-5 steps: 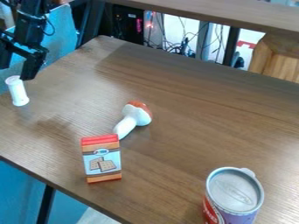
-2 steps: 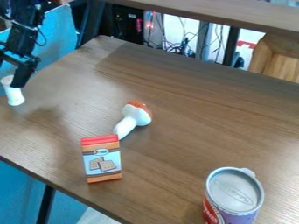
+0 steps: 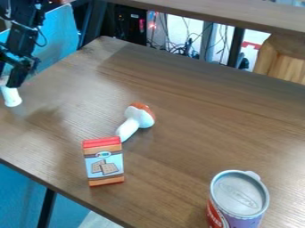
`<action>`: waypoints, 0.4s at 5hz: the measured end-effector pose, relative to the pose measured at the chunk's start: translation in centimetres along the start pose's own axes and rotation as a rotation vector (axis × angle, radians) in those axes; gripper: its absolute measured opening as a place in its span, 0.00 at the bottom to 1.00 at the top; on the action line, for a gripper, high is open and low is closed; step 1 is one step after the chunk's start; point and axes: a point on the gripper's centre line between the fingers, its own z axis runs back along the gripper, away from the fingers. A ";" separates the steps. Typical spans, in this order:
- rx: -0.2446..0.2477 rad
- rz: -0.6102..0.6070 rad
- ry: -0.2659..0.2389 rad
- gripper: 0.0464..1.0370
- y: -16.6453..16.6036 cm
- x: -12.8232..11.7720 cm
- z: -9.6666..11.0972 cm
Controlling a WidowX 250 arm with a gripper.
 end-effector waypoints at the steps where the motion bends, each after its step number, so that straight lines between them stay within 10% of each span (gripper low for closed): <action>1: -0.037 -0.030 -0.015 0.51 0.2 0.0 -0.2; 2: -0.099 -0.089 -0.039 0.51 0.4 -0.6 -0.4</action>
